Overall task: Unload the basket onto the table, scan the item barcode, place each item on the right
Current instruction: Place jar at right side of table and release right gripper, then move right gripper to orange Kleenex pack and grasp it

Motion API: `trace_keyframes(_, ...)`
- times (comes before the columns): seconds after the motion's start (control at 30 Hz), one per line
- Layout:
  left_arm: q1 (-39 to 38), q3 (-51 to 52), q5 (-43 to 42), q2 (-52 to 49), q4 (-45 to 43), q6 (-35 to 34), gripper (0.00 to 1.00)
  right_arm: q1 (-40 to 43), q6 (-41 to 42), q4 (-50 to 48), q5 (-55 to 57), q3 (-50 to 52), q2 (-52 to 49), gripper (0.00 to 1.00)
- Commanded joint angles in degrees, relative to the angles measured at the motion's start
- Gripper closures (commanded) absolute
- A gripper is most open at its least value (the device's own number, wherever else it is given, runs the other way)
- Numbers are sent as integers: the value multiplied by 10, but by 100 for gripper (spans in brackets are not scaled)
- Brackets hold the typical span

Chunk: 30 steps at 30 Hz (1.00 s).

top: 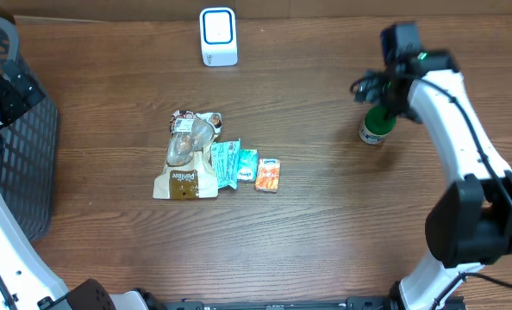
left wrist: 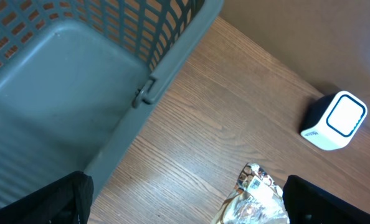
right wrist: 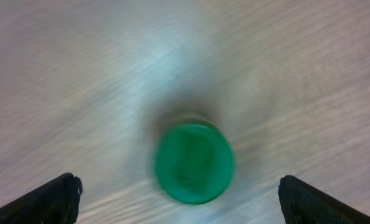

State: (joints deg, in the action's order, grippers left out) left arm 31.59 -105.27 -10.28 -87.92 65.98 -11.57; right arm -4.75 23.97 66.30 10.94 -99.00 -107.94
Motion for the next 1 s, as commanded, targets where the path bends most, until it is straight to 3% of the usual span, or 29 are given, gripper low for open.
trace_keyframes(0.0,-1,-2,2,2,-2,11,0,-8,0,46,-149,-77,35,0)
trace_keyframes(0.07,-1,-2,2,2,-2,11,1,-8,0,44,-218,-78,34,0)
trace_keyframes(0.13,-1,-2,2,2,-2,11,0,-14,0,48,-283,-62,31,7)
trace_keyframes(0.23,-1,-2,2,2,-2,11,0,-29,0,61,-299,-37,31,13)
trace_keyframes(0.3,-1,-2,2,2,-2,11,0,-63,-2,67,-296,11,31,24)
trace_keyframes(0.43,-1,-2,2,2,-1,11,0,-119,5,28,-288,80,31,34)
trace_keyframes(0.6,-1,-2,2,2,-1,11,0,-196,58,-52,-289,169,31,46)
trace_keyframes(0.77,-1,-2,2,2,-2,11,0,-261,148,-147,-287,224,30,84)
trace_keyframes(0.97,-1,-2,2,2,-2,11,0,-328,245,-234,-286,269,13,92)
